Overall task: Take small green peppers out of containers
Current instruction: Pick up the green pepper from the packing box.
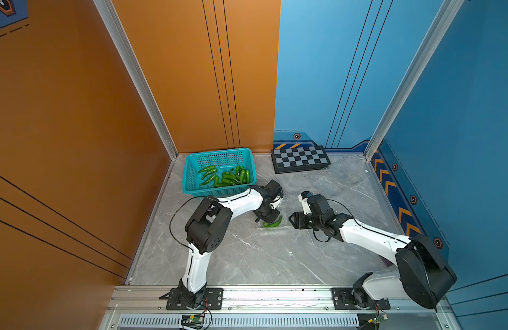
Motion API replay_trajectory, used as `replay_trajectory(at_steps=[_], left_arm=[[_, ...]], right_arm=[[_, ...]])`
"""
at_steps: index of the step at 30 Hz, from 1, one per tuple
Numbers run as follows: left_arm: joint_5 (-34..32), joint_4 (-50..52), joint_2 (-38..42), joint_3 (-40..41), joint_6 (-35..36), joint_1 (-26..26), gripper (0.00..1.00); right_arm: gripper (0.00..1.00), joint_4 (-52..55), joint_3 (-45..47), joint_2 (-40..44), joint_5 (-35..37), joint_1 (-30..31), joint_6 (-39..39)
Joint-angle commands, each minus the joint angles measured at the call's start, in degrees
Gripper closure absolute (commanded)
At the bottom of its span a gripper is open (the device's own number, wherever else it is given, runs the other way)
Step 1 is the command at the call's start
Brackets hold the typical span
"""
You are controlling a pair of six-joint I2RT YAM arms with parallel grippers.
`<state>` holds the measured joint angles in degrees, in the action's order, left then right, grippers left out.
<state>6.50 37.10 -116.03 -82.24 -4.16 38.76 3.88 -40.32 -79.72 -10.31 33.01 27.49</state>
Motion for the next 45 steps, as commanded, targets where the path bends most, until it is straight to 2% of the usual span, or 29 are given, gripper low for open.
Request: replay_trajectory(at_steps=[1, 13, 28, 34, 39, 45], left_arm=[[2.99, 1.04, 2.34, 0.94, -0.50, -1.30, 0.97], [4.86, 0.98, 8.92, 0.92, -0.55, -2.05, 0.98], [6.75, 1.11, 14.67, 1.07, -0.71, -4.26, 0.99], [7.01, 1.14, 16.46, -0.43, -0.07, -6.58, 0.99], [8.10, 1.03, 18.68, -2.92, -1.05, -10.47, 0.98], [5.04, 1.04, 20.21, -7.34, 0.06, -14.27, 0.97]], right_arm=[[0.42, 0.31, -0.26, 0.32, 2.63, -0.02, 0.24], [0.39, 1.22, 0.59, 6.03, 5.12, -1.94, 1.87], [0.39, 0.70, 0.69, 6.13, 4.95, -2.43, 2.00], [0.39, 0.60, 0.16, 6.07, 4.77, -2.50, 1.87], [0.39, 0.54, -0.32, 5.81, 4.72, -2.52, 1.91], [0.39, 0.52, -0.38, 5.65, 4.33, -2.52, 1.78]])
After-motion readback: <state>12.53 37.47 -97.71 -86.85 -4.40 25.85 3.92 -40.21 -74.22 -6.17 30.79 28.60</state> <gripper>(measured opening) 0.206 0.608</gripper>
